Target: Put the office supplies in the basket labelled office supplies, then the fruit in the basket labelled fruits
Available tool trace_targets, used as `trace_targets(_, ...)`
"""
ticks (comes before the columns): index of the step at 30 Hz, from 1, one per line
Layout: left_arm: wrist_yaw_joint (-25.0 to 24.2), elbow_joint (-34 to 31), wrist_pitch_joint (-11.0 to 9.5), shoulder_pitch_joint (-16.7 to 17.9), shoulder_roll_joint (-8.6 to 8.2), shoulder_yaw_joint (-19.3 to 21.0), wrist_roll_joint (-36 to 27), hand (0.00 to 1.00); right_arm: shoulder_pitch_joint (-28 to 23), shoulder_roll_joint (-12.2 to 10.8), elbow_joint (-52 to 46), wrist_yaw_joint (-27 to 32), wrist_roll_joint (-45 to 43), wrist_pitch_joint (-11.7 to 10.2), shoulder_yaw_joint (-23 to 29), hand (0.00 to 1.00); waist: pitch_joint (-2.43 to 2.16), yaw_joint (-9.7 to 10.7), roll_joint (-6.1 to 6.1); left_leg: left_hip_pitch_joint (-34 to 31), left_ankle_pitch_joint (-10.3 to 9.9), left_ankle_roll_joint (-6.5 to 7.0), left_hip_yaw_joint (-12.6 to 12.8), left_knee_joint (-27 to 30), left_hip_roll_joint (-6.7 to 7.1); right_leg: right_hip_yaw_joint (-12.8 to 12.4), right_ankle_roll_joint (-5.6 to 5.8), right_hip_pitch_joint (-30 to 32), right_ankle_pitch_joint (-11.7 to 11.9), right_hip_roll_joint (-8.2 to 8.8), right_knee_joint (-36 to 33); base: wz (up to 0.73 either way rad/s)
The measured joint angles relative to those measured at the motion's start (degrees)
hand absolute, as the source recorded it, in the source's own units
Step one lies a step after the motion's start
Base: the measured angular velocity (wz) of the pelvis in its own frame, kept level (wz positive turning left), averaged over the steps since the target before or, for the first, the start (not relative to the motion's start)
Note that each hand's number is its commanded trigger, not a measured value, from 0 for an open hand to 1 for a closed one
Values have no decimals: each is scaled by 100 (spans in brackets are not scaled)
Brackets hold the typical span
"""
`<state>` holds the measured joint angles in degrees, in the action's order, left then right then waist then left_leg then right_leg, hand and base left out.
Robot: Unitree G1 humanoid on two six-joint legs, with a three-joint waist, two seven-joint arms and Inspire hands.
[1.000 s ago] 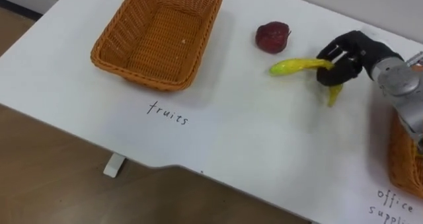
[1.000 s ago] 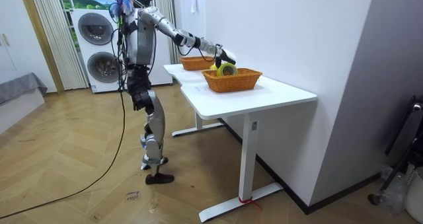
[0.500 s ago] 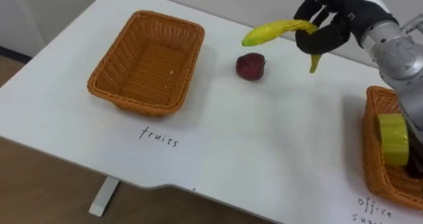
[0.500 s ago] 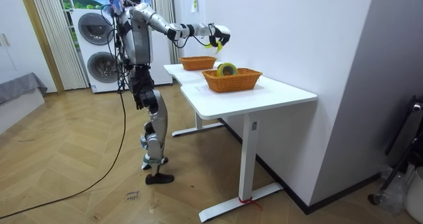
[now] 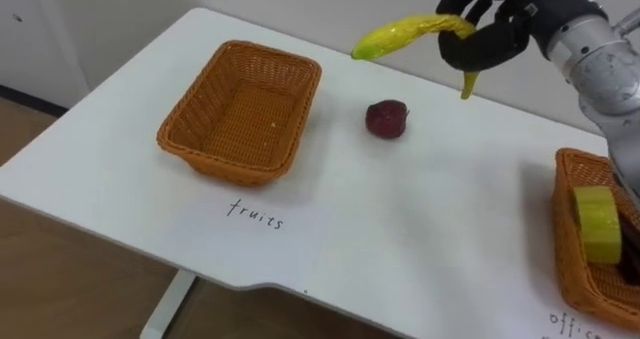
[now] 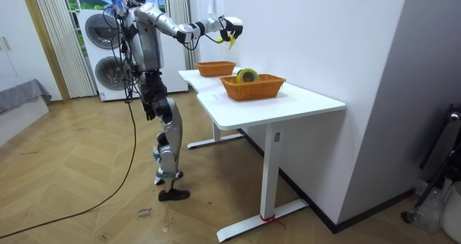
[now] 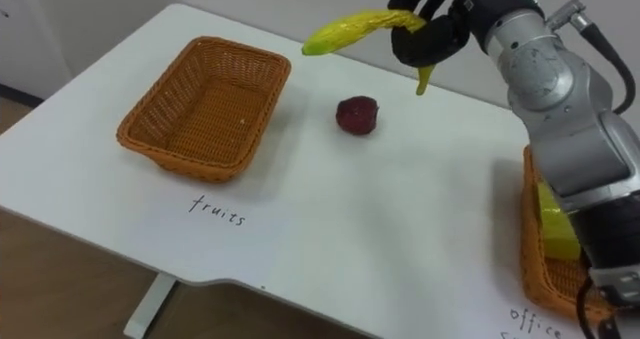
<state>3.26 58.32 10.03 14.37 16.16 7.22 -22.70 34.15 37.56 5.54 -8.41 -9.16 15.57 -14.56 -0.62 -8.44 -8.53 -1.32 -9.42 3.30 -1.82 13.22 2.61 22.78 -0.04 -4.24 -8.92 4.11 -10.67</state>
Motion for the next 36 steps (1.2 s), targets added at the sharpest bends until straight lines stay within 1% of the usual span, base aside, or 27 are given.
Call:
trace_targets(2, -15, 0, 34, -32, 1, 64, 60, 0, 0, 0, -5, -61, -8, 85, 0, 100, -5, -51, -20, 9, -4, 8, -1, 1, 8, 14, 6, -11, -3, -3, -6, 4)
trace_targets(4, -40, 14, 39, -28, 1, 112, 111, 0, -1, -3, -11, -142, -44, 156, -1, 100, 38, -117, -48, 45, -18, 27, -10, 2, 14, 48, 13, -57, -6, -9, -8, 6)
trace_targets(5, -62, 22, 40, -18, 1, 138, 119, 0, -1, -3, -14, -186, -49, 181, 0, 100, 35, -128, -55, 57, -32, 42, -22, 1, 19, 85, 27, -81, -15, -1, -9, 9)
trace_targets(7, -110, 22, 40, -4, -1, 185, 154, 0, 0, -4, -41, -232, -51, 199, 0, 100, 26, -143, -72, 67, -50, 51, -43, 1, 24, 105, 39, -100, -22, 1, -11, 7)
trace_targets(10, -169, 21, 41, 34, -4, 216, 273, 0, 0, -31, -187, -285, -275, 205, 0, 100, 35, -172, -96, 75, -65, 57, -62, -3, 23, 126, 45, -112, -24, 0, -12, 5)
trace_targets(12, -177, 21, 41, 32, -5, 220, 327, 0, -1, -48, -217, -302, -360, 204, -1, 100, 42, -249, -112, 109, -67, 59, -66, -43, 23, 135, 48, -134, -25, 1, -11, 2)
trace_targets(14, -186, 19, 40, 17, -5, 233, 328, 0, -1, -59, -216, -304, -444, 207, -1, 100, 59, -305, -143, 135, -67, 59, -66, -63, 22, 137, 52, -144, -27, 0, -7, 0)
trace_targets(16, -246, 19, 41, 30, -7, 265, 527, 0, -1, -136, -220, -310, -437, 223, -9, 100, 80, -361, -191, 166, -67, 58, -85, -105, 20, 126, 56, -169, -30, -7, -1, 0)
trace_targets(17, -255, 13, 41, 44, -7, 278, 590, 0, -1, -206, -254, -325, -437, 275, -11, 100, 73, -404, -214, 179, -66, 57, -86, -133, 19, 126, 60, -169, -32, -8, -1, 0)
trace_targets(19, -270, 11, 41, 53, -12, 277, 615, 0, -1, -261, -301, -356, -439, 281, -11, 100, 67, -464, -229, 190, -66, 58, -107, -149, 21, 116, 61, -174, -33, -9, -1, 3)
trace_targets(21, -281, 7, 41, 74, -23, 277, 615, 0, -1, -288, -353, -364, -430, 281, -11, 100, 61, -475, -238, 197, -65, 59, -171, -150, 33, 100, 61, -201, -32, -9, -2, 17)
trace_targets(23, -286, -64, 40, 139, -28, 295, 675, 0, -1, -291, -378, -376, -423, 270, -12, 100, 66, -573, -254, 239, -65, 59, -194, -169, 38, 84, 75, -231, -41, -11, 5, 9)
trace_targets(24, -288, -106, 38, 176, -29, 330, 710, 0, -1, -291, -362, -376, -425, 270, -34, 100, 73, -625, -263, 297, -65, 60, -195, -182, 38, 79, 91, -274, -51, -11, 10, 7)
trace_targets(27, -293, -116, 35, 205, -44, 376, 715, 0, 0, -292, -349, -373, -425, 253, -176, 100, 74, -762, -274, 307, -67, 60, -236, -189, 40, 79, 100, -298, -56, -13, 12, 6)
trace_targets(28, -299, -112, 35, 212, -45, 376, 716, 0, -1, -292, -261, -367, -382, 247, -299, 100, 83, -853, -278, 306, -67, 59, -242, -186, 38, 93, 101, -299, -57, -16, 12, 0)
trace_targets(31, -392, -104, 42, 227, -49, 377, 717, 0, 0, -293, 45, -374, -343, 280, -621, 100, 92, -988, -295, 266, -68, 57, -264, -183, 44, 106, 101, -270, -57, -12, 10, 1)
trace_targets(32, -393, -103, 42, 229, -52, 377, 717, 0, -1, -293, 76, -375, -343, 282, -673, 100, 94, -1028, -298, 246, -68, 57, -273, -182, 47, 108, 101, -259, -57, -12, 10, 8)
trace_targets(34, -388, -91, 43, 245, -50, 391, 725, 0, -1, -293, 123, -384, -340, 283, -762, 100, 112, -1079, -327, 160, -69, 55, -371, -147, 82, 154, 121, -230, -69, 0, 15, 15)
trace_targets(36, -386, -62, 42, 309, -47, 398, 724, 0, -1, -293, 133, -383, -280, 280, -801, 100, 109, -1102, -348, 157, -68, 55, -422, -139, 95, 146, 121, -240, -70, -1, 16, 17)
